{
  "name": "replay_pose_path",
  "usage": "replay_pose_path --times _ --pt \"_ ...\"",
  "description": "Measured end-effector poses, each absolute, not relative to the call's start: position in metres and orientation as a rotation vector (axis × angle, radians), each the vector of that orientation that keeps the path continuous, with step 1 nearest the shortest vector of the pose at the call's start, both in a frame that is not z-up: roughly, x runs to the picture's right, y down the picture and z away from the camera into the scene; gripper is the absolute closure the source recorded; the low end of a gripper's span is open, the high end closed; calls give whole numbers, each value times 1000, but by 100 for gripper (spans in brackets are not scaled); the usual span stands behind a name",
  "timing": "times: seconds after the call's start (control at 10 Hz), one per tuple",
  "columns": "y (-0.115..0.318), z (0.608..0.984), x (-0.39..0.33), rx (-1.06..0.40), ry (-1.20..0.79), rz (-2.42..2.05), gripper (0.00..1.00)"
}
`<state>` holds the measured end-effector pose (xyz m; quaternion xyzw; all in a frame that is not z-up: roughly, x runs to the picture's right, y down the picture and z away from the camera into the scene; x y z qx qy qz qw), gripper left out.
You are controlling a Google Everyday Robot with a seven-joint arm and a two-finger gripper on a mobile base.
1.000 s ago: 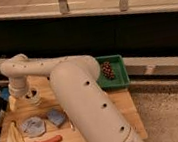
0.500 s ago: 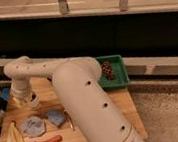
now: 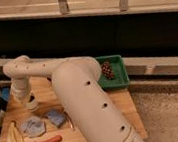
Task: Stack cups into tray
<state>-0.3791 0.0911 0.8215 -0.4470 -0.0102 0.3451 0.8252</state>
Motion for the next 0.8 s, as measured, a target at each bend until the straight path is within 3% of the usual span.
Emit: replay_pose_path --times 0.3,0.8 --pt "76 804 -376 -918 -31 741 100" --pt "13 768 -339 -779 -23 777 100"
